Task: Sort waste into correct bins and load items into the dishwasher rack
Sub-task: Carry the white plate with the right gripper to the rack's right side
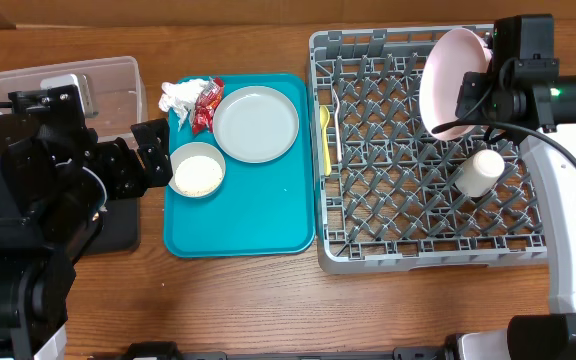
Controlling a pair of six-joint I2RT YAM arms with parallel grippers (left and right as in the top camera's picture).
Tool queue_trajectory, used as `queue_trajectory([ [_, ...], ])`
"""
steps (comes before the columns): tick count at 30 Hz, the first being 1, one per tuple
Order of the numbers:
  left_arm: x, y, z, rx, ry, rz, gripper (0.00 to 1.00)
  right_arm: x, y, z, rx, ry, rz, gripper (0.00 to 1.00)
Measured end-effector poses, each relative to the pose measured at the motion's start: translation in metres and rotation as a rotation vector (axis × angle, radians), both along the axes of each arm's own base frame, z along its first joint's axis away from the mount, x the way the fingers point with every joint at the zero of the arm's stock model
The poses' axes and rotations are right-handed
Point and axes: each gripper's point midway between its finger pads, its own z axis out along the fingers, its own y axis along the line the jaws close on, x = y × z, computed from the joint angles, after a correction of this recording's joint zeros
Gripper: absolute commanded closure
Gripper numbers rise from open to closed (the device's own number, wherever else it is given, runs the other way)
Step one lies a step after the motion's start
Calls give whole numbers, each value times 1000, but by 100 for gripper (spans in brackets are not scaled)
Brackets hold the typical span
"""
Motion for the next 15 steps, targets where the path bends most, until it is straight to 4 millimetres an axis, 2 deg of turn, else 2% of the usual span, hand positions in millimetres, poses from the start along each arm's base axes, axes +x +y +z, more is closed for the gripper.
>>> queue_trajectory([
  [15, 0, 0, 0, 0, 0, 0, 0, 2, -8, 3, -77, 1, 27, 88],
])
